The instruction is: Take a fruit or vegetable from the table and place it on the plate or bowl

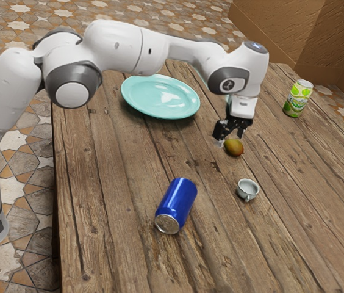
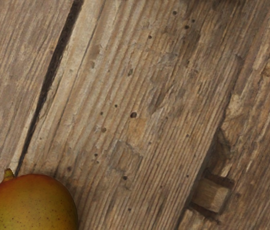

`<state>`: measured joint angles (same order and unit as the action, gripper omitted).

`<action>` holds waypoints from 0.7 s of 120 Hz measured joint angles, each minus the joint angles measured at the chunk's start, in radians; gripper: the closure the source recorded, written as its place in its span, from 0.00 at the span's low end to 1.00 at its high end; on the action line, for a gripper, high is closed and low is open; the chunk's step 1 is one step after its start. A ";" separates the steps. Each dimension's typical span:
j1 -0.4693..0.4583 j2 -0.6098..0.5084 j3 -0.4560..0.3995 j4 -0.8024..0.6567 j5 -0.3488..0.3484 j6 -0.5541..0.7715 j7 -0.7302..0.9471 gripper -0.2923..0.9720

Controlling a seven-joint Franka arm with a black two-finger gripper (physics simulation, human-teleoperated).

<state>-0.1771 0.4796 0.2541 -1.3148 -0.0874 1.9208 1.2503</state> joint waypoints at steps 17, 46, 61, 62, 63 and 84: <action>0.037 0.018 0.004 0.013 0.000 0.030 0.014 0.23; 0.045 0.045 0.002 0.019 -0.005 0.054 0.031 0.23; 0.046 0.062 0.000 0.021 -0.008 0.062 0.037 0.23; 0.045 0.062 0.000 0.021 -0.008 0.063 0.038 0.23; 0.045 0.063 -0.001 0.021 -0.008 0.063 0.038 0.23; 0.055 0.091 -0.007 0.045 -0.009 0.076 0.044 0.23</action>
<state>-0.1216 0.5710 0.2474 -1.2700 -0.0968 1.9972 1.2945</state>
